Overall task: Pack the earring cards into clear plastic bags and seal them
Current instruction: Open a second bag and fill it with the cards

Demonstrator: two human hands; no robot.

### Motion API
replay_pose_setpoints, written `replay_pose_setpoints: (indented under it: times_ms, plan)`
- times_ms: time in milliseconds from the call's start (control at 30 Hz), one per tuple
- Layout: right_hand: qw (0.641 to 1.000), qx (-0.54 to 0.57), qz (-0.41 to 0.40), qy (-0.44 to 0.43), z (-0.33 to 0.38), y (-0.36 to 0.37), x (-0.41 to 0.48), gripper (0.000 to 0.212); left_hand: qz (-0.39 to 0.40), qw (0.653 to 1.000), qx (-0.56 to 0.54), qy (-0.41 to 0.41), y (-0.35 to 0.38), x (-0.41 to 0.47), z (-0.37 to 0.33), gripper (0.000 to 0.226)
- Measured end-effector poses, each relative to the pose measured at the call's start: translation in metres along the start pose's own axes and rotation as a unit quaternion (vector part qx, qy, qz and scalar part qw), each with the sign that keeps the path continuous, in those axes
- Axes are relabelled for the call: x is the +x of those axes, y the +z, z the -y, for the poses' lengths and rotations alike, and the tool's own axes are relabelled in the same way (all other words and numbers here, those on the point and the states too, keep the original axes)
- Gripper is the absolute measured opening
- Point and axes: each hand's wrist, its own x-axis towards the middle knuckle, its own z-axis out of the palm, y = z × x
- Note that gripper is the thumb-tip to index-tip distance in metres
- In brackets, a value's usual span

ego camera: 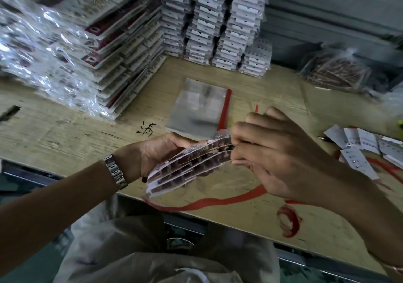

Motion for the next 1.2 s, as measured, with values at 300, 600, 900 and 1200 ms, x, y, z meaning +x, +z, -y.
replay_pose_setpoints:
  times_ms: [300, 600, 900, 1200]
  plan:
    - [0.994, 0.103, -0.017, 0.024, 0.002, 0.011, -0.003, 0.017, -0.043, 0.999, 0.002, -0.019, -0.004, -0.001, 0.003, 0.063]
    - [0.984, 0.163, -0.048, 0.046, 0.003, 0.017, -0.007, 0.011, -0.053, 0.998, -0.017, -0.025, 0.002, -0.001, 0.001, 0.057]
    - [0.996, -0.078, -0.024, -0.026, -0.002, 0.011, -0.007, 0.007, -0.072, 0.997, -0.036, 0.009, 0.006, 0.001, -0.002, 0.067]
    - [0.96, 0.255, -0.047, 0.102, -0.03, -0.001, -0.03, 0.065, -0.072, 0.997, -0.024, 0.002, 0.003, -0.006, -0.006, 0.055]
